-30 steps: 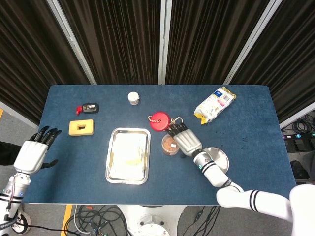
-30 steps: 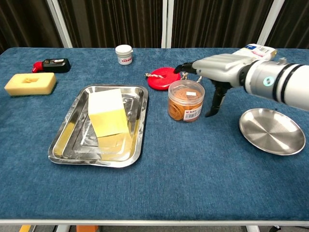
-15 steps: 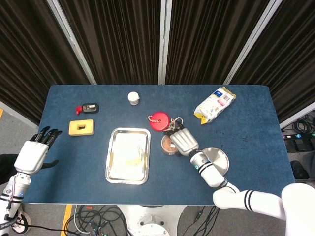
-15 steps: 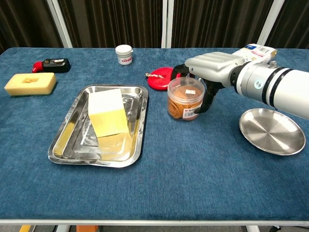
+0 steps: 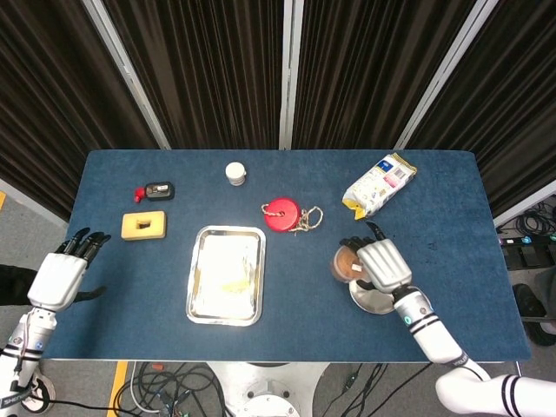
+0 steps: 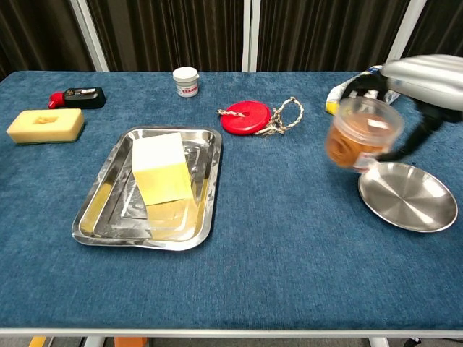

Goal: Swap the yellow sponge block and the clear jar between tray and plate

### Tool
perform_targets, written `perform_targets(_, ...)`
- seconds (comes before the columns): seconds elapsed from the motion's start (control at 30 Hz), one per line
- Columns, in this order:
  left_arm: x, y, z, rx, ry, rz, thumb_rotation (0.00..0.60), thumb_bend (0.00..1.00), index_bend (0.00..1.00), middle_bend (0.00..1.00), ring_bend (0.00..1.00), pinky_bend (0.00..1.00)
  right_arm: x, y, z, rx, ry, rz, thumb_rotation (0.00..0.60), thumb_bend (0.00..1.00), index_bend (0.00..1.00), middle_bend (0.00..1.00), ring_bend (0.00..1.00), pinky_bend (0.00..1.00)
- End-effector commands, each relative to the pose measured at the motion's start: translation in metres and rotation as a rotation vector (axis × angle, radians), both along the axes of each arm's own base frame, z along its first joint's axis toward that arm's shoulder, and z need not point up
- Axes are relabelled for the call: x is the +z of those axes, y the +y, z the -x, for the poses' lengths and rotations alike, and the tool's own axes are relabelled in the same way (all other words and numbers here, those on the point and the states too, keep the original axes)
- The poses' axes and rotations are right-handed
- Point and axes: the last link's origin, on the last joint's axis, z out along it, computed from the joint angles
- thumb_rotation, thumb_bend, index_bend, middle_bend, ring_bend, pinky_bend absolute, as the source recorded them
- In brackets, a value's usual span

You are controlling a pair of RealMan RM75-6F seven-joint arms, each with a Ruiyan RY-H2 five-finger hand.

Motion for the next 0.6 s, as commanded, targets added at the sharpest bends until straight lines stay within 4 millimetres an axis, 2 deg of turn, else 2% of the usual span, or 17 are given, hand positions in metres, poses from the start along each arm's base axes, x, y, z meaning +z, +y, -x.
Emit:
perform_targets(0.03, -0.001, -0.002, 0.001, 0.004, -0.004, -0.001, 0.600, 0.05, 0.14, 0.13, 0.07, 0.29, 0.004, 0.020, 0.025, -0.047, -0.007, -0.002, 0.600, 0.18, 0.34, 0.49, 0.38, 0.08)
perform_targets(0.27, 0.001, -0.002, -0.001, -0.006, -0.001, -0.007, 0.600, 0.05, 0.14, 0.13, 0.07, 0.28, 0.002, 0.030, 0.052, -0.109, 0.007, 0.009, 0.600, 0.18, 0.35, 0.50, 0.38, 0.07)
perform_targets(0.43, -0.001, -0.003, -0.002, -0.006, 0.000, -0.002, 0.600, 0.05, 0.14, 0.13, 0.07, 0.28, -0.001, 0.028, 0.060, -0.135, 0.018, 0.017, 0.600, 0.18, 0.35, 0.50, 0.38, 0.07)
perform_targets(0.5, 0.000, -0.002, -0.002, -0.005, 0.002, -0.004, 0.600, 0.05, 0.14, 0.13, 0.07, 0.28, -0.002, 0.028, 0.060, -0.134, 0.016, 0.008, 0.600, 0.16, 0.31, 0.48, 0.34, 0.06)
perform_targets(0.6, 0.001, -0.002, -0.001, -0.004, 0.001, -0.009, 0.600, 0.05, 0.14, 0.13, 0.07, 0.28, -0.003, 0.029, 0.062, -0.135, 0.016, -0.020, 0.600, 0.05, 0.11, 0.31, 0.15, 0.02)
